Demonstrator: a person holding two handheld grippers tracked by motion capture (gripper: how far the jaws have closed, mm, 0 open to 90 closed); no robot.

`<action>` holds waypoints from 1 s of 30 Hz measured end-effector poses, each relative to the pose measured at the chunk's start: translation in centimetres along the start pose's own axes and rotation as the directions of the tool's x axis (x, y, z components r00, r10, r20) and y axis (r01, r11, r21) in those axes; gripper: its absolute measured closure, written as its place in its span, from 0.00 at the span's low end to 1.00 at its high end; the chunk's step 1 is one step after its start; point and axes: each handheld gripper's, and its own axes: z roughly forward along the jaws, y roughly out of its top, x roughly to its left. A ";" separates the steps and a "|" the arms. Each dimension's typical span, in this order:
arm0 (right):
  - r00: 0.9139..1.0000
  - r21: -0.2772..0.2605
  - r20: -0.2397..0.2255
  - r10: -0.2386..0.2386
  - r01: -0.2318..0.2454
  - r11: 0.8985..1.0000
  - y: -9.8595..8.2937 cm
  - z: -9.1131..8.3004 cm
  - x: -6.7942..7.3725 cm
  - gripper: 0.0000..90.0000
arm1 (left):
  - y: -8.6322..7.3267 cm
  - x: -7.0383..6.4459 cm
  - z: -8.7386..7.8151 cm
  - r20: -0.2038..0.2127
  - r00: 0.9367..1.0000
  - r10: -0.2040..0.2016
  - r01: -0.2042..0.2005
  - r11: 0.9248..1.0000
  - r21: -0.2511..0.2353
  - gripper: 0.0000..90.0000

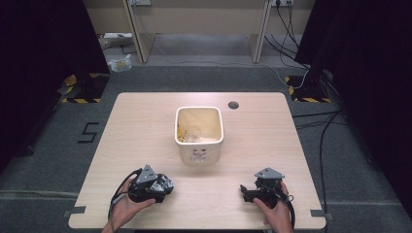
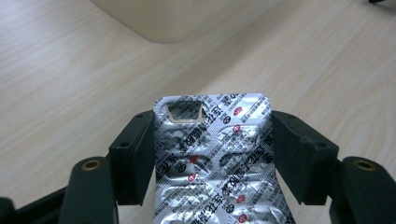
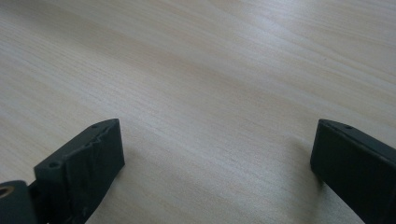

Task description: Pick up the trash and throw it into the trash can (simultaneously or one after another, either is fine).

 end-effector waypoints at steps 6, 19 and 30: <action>1.000 0.000 0.000 0.000 0.000 1.000 0.0 0.0 0.0 0.03 | 1.0 0.7 -0.4 0.000 1.000 -0.014 0.014 1.000 -0.020 0.38; 1.000 0.000 0.000 0.000 0.000 1.000 0.0 0.0 0.0 0.03 | 2.7 1.5 -0.9 0.007 1.000 -0.022 0.023 0.999 -0.046 0.38; 1.000 0.000 0.000 0.000 0.000 1.000 0.0 0.0 0.0 0.03 | 4.0 2.1 -1.5 0.013 0.999 -0.029 0.030 0.997 -0.074 0.38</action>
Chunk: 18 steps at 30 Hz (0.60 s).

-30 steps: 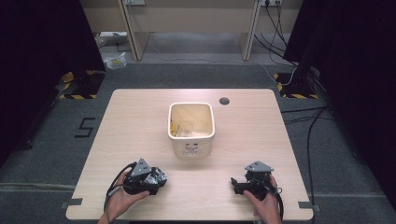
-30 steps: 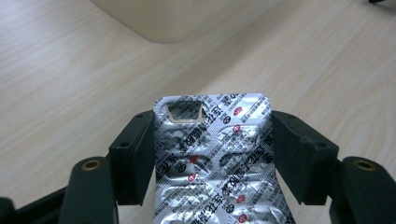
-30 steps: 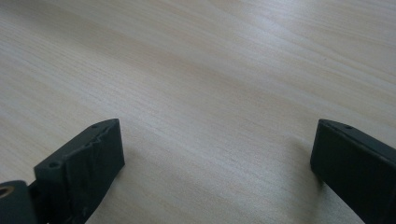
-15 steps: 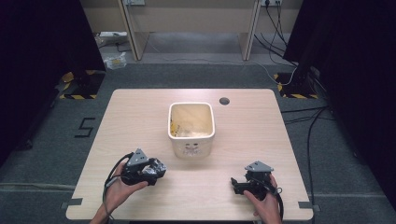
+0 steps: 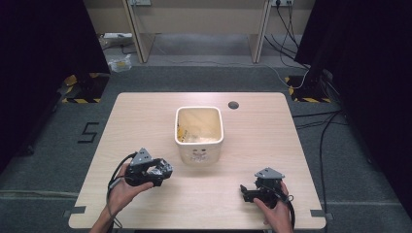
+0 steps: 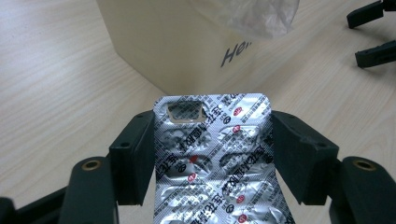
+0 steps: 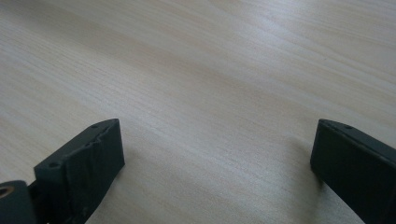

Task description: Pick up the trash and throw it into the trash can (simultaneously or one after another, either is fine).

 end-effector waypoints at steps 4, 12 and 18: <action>1.000 0.000 0.000 0.001 -0.001 1.000 0.0 0.0 0.0 0.03 | 0.4 0.2 -0.1 -0.001 1.000 -0.003 0.003 1.000 -0.013 0.38; 1.000 0.000 0.000 0.000 0.000 1.000 0.0 0.0 0.0 0.03 | 0.8 0.6 -0.3 0.005 1.000 -0.015 0.015 1.000 -0.021 0.38; 1.000 0.000 0.000 0.000 0.000 1.000 0.0 0.0 0.0 0.03 | 1.0 0.9 -0.3 0.002 1.000 -0.023 0.023 0.999 -0.025 0.38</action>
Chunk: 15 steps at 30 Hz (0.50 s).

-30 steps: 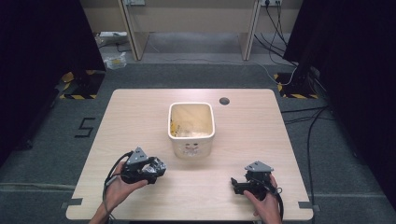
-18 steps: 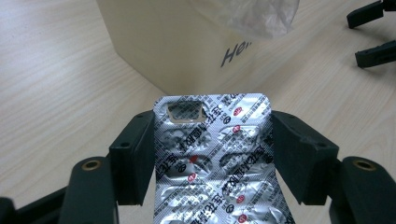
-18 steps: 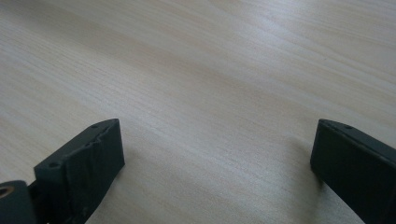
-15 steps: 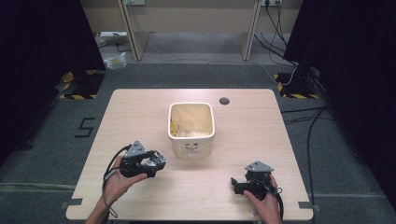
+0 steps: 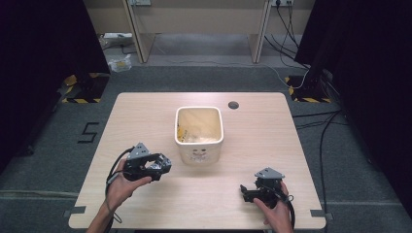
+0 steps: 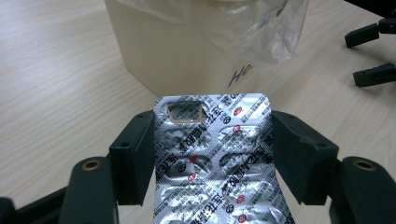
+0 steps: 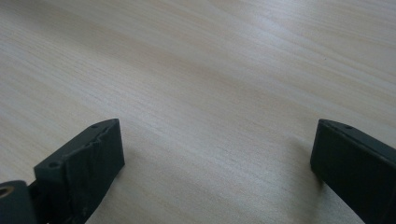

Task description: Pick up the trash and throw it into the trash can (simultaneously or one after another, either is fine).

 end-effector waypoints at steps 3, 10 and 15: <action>1.000 0.000 0.000 0.000 0.000 1.000 0.0 0.0 0.0 0.03 | 0.3 0.0 0.0 0.001 1.000 -0.001 0.001 1.000 -0.005 0.38; 1.000 0.000 0.000 0.001 -0.001 1.000 0.0 0.0 0.0 0.03 | 1.1 0.2 -0.3 0.000 1.000 0.004 -0.004 1.000 -0.023 0.38; 1.000 0.000 0.000 0.000 0.000 1.000 0.0 0.0 0.0 0.03 | 1.9 0.6 -0.4 -0.004 1.000 0.004 -0.004 1.000 -0.028 0.38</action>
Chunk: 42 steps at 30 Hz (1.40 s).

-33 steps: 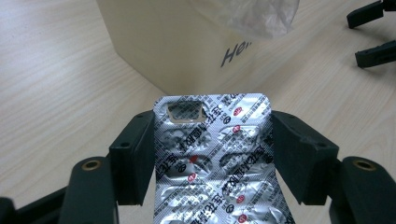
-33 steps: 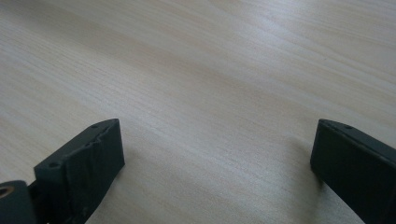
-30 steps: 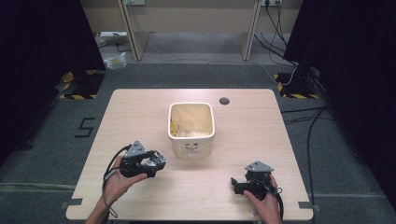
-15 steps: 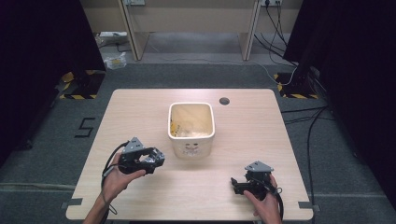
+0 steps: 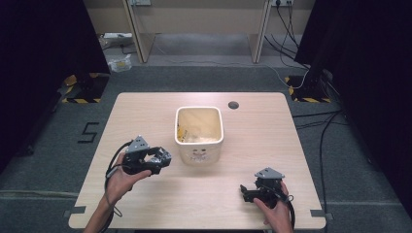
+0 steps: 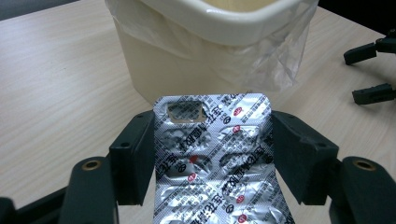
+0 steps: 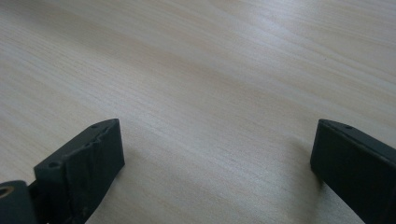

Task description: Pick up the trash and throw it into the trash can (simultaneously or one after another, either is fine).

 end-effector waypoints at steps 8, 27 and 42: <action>1.000 0.000 0.000 0.001 -0.001 1.000 0.0 0.0 0.0 0.03 | 1.8 0.5 -0.7 -0.009 1.000 0.009 -0.010 1.000 -0.019 0.38; 1.000 0.000 -0.001 0.001 -0.001 1.000 0.0 0.0 0.0 0.03 | 6.0 1.4 -0.8 -0.001 1.000 0.017 -0.017 0.999 -0.032 0.38; 1.000 0.000 -0.001 0.001 -0.001 1.000 0.0 0.0 0.0 0.03 | 8.4 1.1 0.6 0.007 0.999 0.032 -0.032 0.999 -0.035 0.38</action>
